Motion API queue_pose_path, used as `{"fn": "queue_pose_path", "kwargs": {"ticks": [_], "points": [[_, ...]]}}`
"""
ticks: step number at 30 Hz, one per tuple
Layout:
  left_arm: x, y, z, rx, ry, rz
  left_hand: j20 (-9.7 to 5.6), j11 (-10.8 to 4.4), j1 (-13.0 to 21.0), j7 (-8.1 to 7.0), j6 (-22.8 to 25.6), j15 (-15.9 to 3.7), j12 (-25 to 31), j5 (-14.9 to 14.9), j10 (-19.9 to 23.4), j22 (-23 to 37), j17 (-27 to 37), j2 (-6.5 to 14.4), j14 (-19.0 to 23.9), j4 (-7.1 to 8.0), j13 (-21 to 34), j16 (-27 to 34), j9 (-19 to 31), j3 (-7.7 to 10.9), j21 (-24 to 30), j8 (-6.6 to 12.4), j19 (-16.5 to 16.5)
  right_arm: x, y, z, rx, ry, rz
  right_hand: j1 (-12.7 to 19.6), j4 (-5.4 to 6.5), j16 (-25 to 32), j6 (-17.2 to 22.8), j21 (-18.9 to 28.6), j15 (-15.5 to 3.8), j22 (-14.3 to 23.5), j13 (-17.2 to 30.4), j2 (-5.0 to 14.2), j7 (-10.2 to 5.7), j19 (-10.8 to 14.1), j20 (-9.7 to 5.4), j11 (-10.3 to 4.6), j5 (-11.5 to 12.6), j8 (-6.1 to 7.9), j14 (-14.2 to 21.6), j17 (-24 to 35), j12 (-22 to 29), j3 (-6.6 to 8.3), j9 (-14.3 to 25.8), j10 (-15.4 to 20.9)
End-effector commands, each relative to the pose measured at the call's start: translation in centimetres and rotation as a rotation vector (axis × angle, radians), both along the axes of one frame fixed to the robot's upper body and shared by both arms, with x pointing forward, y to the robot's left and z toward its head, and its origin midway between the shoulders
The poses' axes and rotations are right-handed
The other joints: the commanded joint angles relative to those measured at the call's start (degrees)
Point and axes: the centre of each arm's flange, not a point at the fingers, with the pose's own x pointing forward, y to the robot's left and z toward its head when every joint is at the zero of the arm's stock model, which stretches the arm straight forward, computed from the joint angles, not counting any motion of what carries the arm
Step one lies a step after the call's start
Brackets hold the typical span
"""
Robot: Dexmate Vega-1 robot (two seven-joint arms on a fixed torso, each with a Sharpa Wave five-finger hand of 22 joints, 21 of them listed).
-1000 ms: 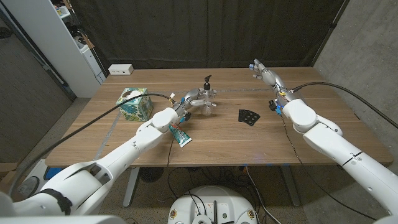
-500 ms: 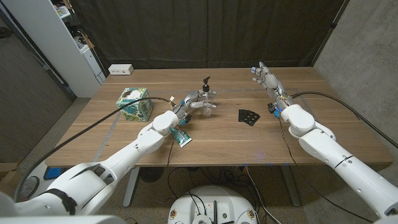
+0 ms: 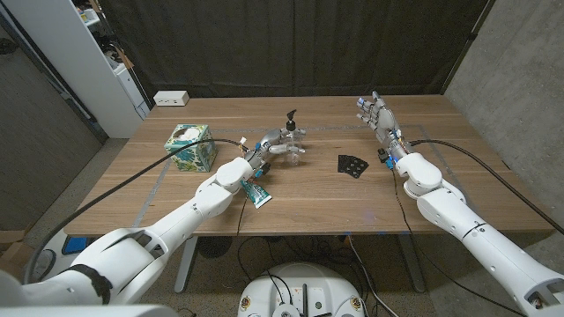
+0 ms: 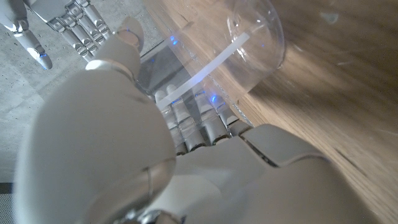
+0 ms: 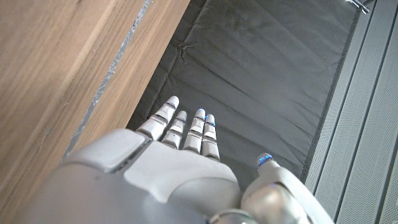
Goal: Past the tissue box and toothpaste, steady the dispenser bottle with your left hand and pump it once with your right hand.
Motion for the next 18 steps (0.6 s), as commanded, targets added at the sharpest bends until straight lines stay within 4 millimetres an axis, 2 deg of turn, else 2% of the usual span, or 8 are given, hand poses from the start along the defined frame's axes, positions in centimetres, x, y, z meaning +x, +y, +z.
{"fn": "queue_pose_path", "kwargs": {"ticks": [1, 15, 18], "points": [[0.4, 0.0, -0.5, 0.013, 0.021, 0.001, 0.49, 0.02, -5.81, -0.98, 0.58, -9.81, -0.32, -0.13, -0.33, 0.01, -0.18, 5.52, -0.48, 2.66, -0.21, 0.42, 0.06, 2.32, -0.68, -0.60, 0.15, 0.6, -0.2, -0.8, 0.075, 0.008, 0.059, 0.59, -0.26, 0.13, -0.05, 0.03, -0.24, 0.12, 0.00, 2.09, -0.14, 0.54, -1.51, 0.32, 0.44, 0.11, 0.56, 0.01, 0.15, 0.11, 0.09, 0.38], [0.2, 0.2, -0.8, 0.030, 0.044, -0.011, 1.04, 0.46, -6.50, -1.53, -0.37, -9.48, -2.19, -0.20, -3.31, 0.07, -0.96, 5.03, -2.11, 2.83, -1.94, 0.47, -0.06, 1.15, -2.87, -3.01, 0.41, 1.6, -0.4, -1.4, 0.096, 0.026, 0.078, 0.51, -0.26, 0.17, -0.01, -0.01, -0.25, 0.12, 0.01, 2.06, -0.19, 0.75, -1.55, 0.38, 0.40, 0.16, 0.73, 0.09, 0.21, 0.13, 0.09, 0.40], [0.2, 0.2, -0.8, 0.030, 0.050, -0.014, 1.34, 1.25, -6.98, -2.01, -2.30, -9.38, -2.75, -0.15, -4.58, 0.10, -1.09, 4.73, -2.52, 2.90, -2.74, 0.58, -0.19, 0.60, -3.93, -4.92, 0.59, 1.8, -0.3, -1.4, 0.093, 0.026, 0.079, 0.54, -0.28, 0.17, 0.00, -0.03, -0.12, 0.12, 0.01, 2.09, -0.22, 0.76, -1.53, 0.39, 0.41, 0.18, 0.79, 0.09, 0.23, 0.18, 0.09, 0.41]]}}
